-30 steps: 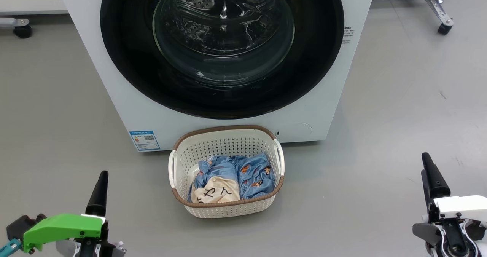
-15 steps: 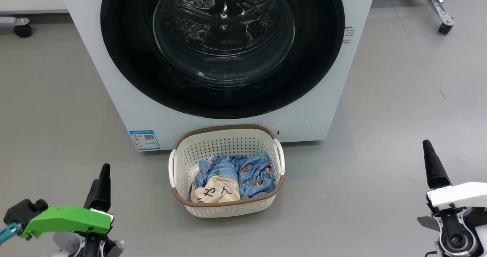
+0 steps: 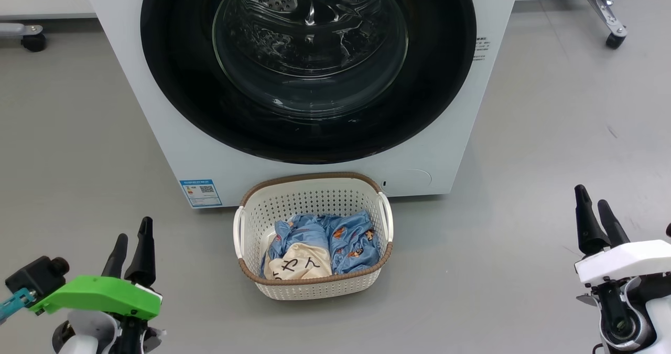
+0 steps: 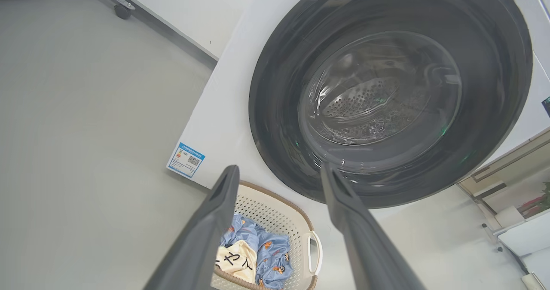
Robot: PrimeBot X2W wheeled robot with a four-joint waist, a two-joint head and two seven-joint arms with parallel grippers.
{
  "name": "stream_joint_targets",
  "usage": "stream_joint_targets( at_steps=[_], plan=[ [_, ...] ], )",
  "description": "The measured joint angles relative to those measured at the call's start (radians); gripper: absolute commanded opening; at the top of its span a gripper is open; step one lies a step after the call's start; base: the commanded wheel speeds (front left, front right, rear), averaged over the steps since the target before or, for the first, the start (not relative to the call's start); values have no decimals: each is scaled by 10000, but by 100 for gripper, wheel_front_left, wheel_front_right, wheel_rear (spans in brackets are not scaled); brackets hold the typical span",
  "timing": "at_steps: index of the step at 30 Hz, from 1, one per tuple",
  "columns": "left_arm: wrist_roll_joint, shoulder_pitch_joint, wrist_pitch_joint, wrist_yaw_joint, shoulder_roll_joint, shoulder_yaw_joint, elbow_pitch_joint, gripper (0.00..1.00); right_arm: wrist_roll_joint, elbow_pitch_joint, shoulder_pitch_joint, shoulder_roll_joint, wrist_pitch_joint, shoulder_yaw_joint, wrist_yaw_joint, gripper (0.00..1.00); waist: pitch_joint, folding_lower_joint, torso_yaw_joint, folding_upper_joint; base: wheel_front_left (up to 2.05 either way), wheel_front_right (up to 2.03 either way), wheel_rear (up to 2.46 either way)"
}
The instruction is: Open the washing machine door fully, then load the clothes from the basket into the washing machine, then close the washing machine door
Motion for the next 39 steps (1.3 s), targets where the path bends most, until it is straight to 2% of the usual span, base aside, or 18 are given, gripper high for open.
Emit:
stream_joint_targets(
  at_steps=[24, 39],
  plan=[
    [3868, -263, -838, 98, 366, -596, -59, 100, -3622, 190, -558, -867, -878, 1187, -326, 100, -54, 0, 74, 0, 0, 0, 0],
    [5816, -358, -1352, 98, 410, -679, -84, 100, -5427, 366, -809, -1287, -1402, 1662, -497, 100, -87, 0, 89, 1, 0, 0, 0]
  ],
)
